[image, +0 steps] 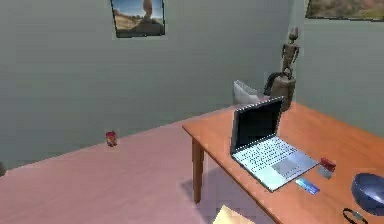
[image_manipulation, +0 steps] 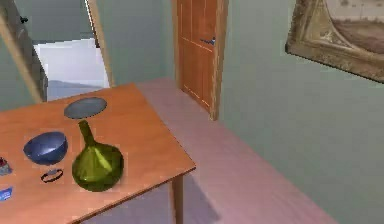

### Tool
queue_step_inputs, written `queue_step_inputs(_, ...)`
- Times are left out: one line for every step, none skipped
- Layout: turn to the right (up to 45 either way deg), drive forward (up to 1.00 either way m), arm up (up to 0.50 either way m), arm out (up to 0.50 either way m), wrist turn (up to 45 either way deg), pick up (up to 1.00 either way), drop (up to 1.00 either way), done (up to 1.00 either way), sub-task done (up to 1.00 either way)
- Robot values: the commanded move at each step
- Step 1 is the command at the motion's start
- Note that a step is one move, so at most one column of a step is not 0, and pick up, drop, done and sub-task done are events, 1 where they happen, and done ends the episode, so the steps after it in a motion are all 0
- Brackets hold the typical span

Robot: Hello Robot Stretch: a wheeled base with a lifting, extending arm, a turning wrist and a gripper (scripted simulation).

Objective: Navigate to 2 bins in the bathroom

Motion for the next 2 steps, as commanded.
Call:
queue_step_inputs(-45.0,0.0,0.0,0.0,0.0,0.0,0.0,0.0,0.0)
queue_step_inputs(-45.0,0.0,0.0,0.0,0.0,0.0,0.0,0.0,0.0)
